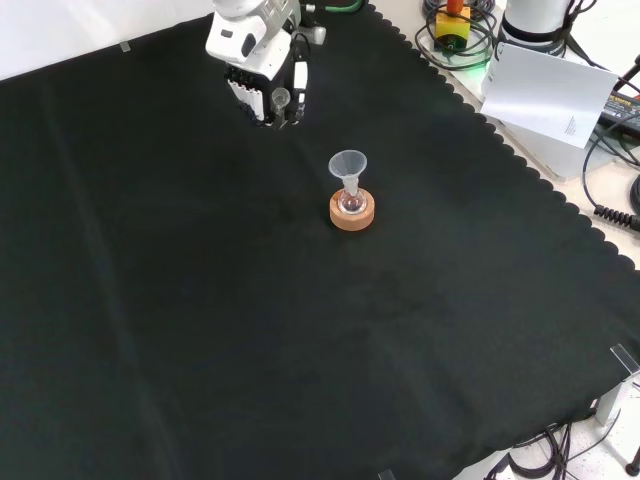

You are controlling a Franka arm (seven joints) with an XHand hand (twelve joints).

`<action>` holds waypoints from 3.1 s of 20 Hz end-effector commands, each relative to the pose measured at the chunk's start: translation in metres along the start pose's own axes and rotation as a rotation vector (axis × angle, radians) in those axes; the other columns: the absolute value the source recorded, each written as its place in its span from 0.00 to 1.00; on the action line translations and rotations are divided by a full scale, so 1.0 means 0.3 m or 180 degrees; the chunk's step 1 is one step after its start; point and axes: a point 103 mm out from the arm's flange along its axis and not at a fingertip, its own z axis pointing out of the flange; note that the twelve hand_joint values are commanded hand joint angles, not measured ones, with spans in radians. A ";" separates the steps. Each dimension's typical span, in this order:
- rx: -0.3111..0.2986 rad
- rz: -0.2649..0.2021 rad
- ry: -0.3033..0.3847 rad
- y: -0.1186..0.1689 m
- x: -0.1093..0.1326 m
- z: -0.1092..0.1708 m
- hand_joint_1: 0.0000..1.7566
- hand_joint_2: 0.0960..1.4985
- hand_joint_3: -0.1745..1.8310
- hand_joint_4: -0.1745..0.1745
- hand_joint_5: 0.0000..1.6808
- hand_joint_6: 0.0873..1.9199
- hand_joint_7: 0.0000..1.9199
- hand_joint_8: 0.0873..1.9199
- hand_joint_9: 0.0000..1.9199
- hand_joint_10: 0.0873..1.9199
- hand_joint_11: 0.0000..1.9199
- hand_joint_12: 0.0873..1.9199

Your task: Put the graduated cylinder back on the table.

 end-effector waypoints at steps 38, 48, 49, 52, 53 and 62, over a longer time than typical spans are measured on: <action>-0.1381 -0.0290 0.1388 0.267 -0.026 0.311 0.66 0.74 0.01 0.17 0.66 0.41 0.74 0.00 0.80 0.00 0.76 0.27; -0.1320 -0.0417 0.1580 0.259 -0.038 0.320 0.64 0.73 0.06 0.34 0.62 0.45 0.65 0.00 0.73 0.00 0.64 0.37; -0.1324 -0.0422 0.1599 0.256 -0.040 0.319 0.63 0.72 0.07 0.45 0.61 0.46 0.63 0.00 0.71 0.00 0.61 0.40; -0.1316 -0.0419 0.1619 0.246 -0.050 0.316 0.61 0.71 0.08 0.66 0.61 0.46 0.60 0.00 0.67 0.00 0.54 0.47; -0.1305 -0.0417 0.1626 0.243 -0.053 0.315 0.60 0.70 0.08 0.56 0.59 0.42 0.59 0.00 0.66 0.00 0.52 0.48; -0.1210 -0.0309 0.1616 0.229 -0.073 0.288 0.56 0.70 0.01 0.36 0.56 0.25 0.56 0.00 0.62 0.00 0.44 0.54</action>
